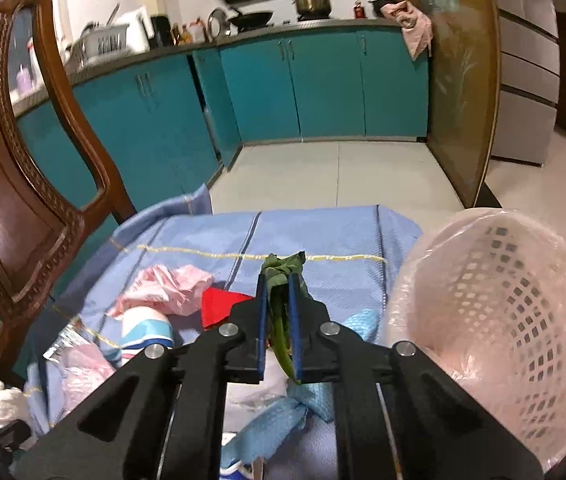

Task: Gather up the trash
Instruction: 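Carry the green stalk into the basket and open the right tool while the left holds the cloth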

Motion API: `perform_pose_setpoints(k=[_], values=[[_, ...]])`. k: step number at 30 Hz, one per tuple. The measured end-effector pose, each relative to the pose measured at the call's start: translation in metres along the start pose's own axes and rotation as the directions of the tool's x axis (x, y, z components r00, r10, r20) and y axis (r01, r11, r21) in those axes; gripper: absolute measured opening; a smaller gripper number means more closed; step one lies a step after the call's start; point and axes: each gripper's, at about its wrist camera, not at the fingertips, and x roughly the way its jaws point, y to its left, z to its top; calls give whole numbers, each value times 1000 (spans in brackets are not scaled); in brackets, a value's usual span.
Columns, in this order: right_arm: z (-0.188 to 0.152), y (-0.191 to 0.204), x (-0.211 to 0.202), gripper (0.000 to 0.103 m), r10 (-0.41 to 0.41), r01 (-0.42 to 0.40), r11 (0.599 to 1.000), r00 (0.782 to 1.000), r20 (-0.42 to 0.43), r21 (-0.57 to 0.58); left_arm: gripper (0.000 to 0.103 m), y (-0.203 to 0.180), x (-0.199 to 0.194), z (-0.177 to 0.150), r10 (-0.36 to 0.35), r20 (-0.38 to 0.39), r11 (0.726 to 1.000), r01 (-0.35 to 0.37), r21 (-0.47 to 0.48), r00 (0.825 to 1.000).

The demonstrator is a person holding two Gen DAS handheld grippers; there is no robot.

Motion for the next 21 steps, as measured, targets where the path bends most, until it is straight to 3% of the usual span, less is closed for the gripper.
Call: perform_pose_setpoints(k=[5, 10, 14, 21], values=[[-9, 6, -54, 10, 40, -41, 999, 998, 56, 22, 55, 0, 0, 1, 6, 4, 1000, -5, -6, 1000], [-54, 28, -117, 10, 32, -32, 999, 993, 112, -7, 55, -9, 5, 6, 10, 6, 1000, -10, 10, 1000], [-89, 38, -139, 10, 16, -12, 999, 994, 109, -30, 55, -17, 6, 9, 9, 12, 1000, -9, 27, 1000], [-109, 43, -147, 10, 5, -1, 999, 995, 95, -38, 55, -31, 6, 14, 16, 34, 999, -17, 46, 999]])
